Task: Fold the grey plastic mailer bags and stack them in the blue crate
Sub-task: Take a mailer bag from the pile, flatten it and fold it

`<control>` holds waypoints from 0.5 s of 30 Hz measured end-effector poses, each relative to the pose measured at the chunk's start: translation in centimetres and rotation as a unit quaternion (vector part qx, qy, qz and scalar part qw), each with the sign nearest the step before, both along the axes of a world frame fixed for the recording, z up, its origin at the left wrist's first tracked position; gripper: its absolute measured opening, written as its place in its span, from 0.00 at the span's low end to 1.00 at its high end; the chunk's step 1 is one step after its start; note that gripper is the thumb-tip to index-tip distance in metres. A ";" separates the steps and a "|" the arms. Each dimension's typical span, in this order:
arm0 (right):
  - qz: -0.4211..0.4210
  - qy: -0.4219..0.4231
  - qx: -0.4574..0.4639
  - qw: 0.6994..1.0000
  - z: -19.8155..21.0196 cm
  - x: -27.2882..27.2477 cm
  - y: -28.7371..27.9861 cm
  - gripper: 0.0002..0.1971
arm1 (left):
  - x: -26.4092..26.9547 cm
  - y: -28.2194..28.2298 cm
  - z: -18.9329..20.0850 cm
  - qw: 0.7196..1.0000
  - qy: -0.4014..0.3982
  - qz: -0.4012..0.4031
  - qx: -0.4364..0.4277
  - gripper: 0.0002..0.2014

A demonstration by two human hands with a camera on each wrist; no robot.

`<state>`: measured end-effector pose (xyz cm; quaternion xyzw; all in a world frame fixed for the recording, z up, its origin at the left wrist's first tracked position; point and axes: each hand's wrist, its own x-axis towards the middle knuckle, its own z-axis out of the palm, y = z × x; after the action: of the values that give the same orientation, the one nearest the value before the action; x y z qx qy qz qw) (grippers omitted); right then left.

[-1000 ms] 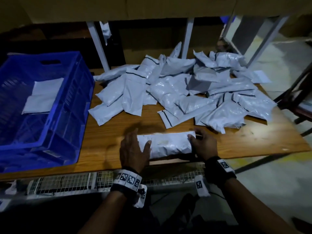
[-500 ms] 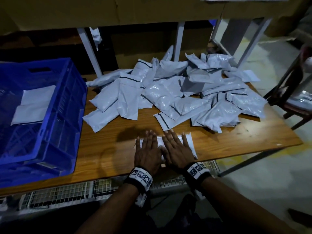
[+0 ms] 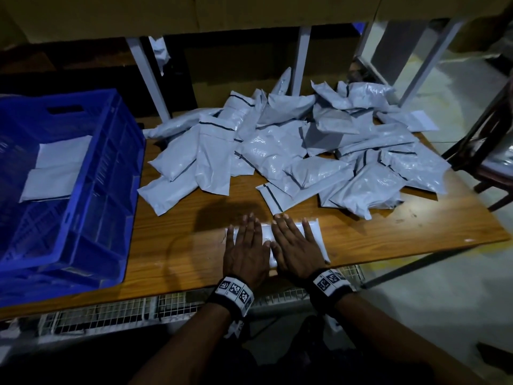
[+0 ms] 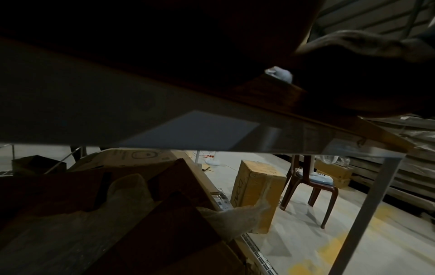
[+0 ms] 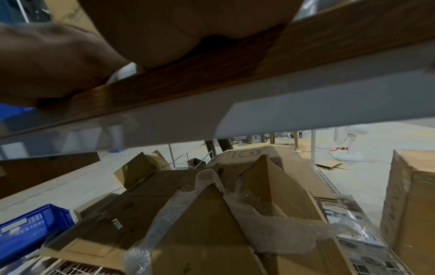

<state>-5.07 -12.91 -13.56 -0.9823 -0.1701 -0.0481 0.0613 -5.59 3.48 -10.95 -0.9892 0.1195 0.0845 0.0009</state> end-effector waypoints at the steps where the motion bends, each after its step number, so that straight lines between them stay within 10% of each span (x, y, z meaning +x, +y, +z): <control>1: 0.000 0.002 -0.002 1.000 -0.1 0.1 0.0 0.31 | 0.0 0.0 -0.1 1.000 0.003 0.002 0.004 0.35; 15: 0.000 0.006 0.007 1.000 -0.4 0.2 0.0 0.31 | 0.3 -0.3 0.0 1.000 0.010 0.015 0.004 0.34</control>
<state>-4.89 -12.92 -13.97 -0.9821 -0.1697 -0.0435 0.0695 -5.24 3.19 -10.92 -0.9900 0.1045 0.0947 0.0026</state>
